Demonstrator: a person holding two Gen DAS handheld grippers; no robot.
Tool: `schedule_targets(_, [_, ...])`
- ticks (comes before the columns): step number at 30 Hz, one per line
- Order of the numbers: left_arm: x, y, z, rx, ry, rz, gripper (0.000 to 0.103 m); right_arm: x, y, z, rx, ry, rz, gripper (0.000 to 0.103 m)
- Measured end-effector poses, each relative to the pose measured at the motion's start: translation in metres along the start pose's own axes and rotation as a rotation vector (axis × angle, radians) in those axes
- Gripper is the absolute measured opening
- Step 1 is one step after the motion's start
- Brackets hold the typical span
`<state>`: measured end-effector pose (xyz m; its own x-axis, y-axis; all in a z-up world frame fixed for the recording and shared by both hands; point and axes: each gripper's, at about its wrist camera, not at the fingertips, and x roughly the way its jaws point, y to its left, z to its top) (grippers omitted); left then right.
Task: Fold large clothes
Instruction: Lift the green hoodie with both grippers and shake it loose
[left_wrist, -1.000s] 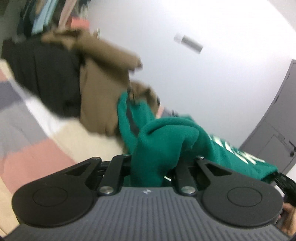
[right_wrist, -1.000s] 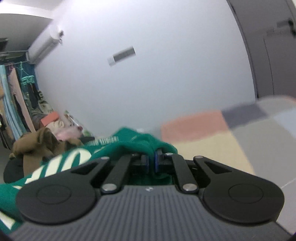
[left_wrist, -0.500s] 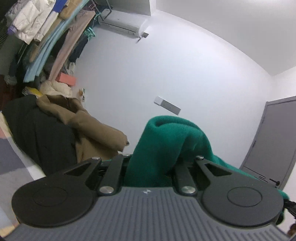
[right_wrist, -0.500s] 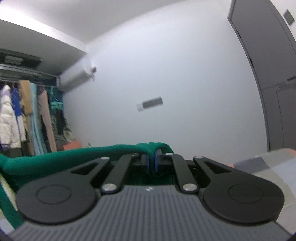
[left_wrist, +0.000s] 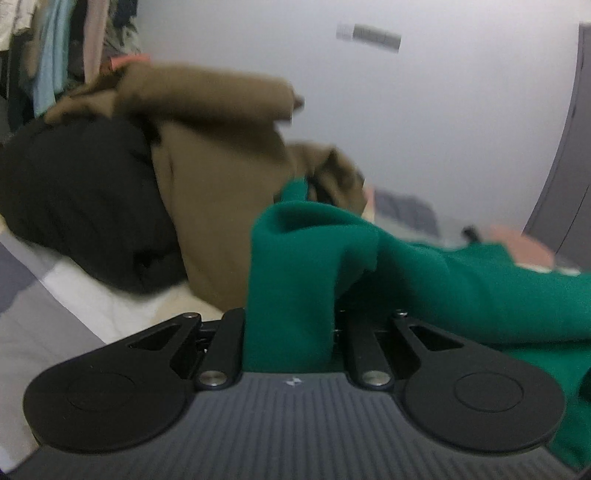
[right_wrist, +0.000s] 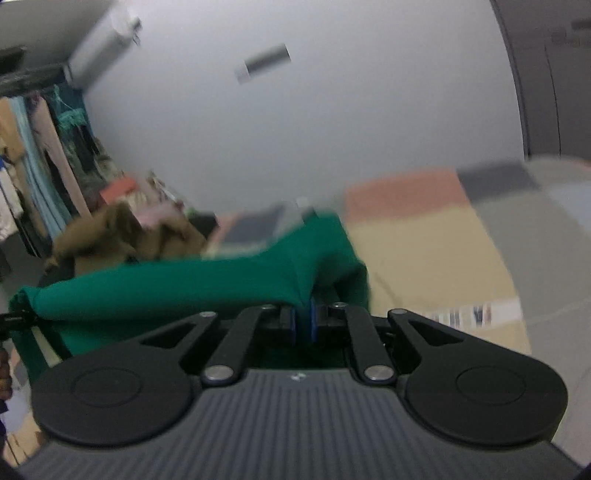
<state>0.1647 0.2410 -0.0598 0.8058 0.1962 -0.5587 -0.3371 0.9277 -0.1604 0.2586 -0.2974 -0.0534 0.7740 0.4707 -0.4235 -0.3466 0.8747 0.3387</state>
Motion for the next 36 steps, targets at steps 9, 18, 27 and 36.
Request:
schedule_targets(9, [0.048, 0.004, -0.005, -0.011, 0.040, 0.026, 0.021, 0.043, -0.013, -0.014, -0.023, 0.046, -0.014, 0.015])
schedule_targets(18, [-0.006, 0.011, 0.001, -0.107, 0.054, -0.052, 0.068, -0.001, -0.001, -0.014, 0.035, 0.005, -0.005, 0.035])
schedule_targets(27, [-0.093, -0.007, -0.006, -0.234, -0.038, -0.201, 0.075, -0.066, 0.013, -0.014, 0.148, -0.069, 0.058, 0.066])
schedule_targets(36, [-0.070, -0.068, -0.039, -0.245, 0.104, -0.396, 0.075, -0.049, 0.025, -0.038, 0.317, 0.042, 0.305, 0.066])
